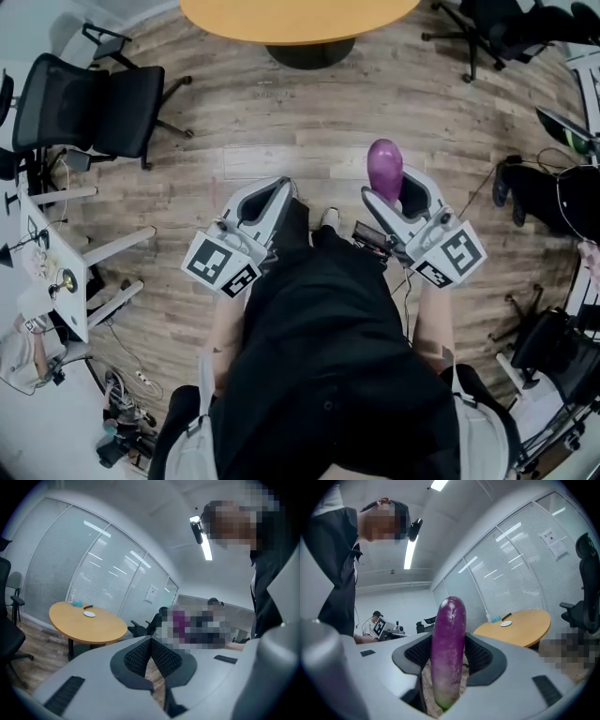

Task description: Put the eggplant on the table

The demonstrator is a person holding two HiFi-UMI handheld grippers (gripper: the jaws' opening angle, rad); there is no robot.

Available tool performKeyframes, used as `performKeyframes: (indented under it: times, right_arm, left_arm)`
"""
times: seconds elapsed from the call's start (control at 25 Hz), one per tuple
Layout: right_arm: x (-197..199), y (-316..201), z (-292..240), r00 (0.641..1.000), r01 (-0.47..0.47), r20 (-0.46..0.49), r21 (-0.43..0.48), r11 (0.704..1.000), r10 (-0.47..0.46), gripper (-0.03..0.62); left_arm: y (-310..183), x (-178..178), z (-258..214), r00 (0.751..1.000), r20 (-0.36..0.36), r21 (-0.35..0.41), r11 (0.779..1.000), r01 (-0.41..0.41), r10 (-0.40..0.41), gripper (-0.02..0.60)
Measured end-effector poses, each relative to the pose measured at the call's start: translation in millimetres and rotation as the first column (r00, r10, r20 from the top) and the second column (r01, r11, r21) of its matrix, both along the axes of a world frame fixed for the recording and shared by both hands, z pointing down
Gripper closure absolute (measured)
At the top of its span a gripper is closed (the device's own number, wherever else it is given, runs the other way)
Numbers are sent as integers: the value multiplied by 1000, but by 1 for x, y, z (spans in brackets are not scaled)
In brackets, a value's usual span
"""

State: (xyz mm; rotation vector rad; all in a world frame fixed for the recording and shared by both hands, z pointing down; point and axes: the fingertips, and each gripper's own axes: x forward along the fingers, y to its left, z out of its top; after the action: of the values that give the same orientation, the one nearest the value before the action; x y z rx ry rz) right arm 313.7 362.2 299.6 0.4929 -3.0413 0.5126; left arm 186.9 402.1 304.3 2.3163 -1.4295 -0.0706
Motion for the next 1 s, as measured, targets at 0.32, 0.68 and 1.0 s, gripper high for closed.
performKeyframes:
  times: [0.32, 0.68, 1.0]
  right_arm:
    - [-43, -40, -4, 1000, 3, -3, 8, 1000, -3, 376]
    - [-118, -101, -24, 1000, -15, -8, 60, 998, 16, 376]
    - [-185, -144, -24, 999, -46, -19, 50, 998, 47, 376]
  left_arm:
    - [-46, -37, 2, 1000, 12, 31, 999, -21, 21, 574]
    - [-111, -108, -13, 996, 57, 81, 994, -73, 68, 574]
    - [-152, -184, -10, 995, 57, 81, 993, -87, 82, 574]
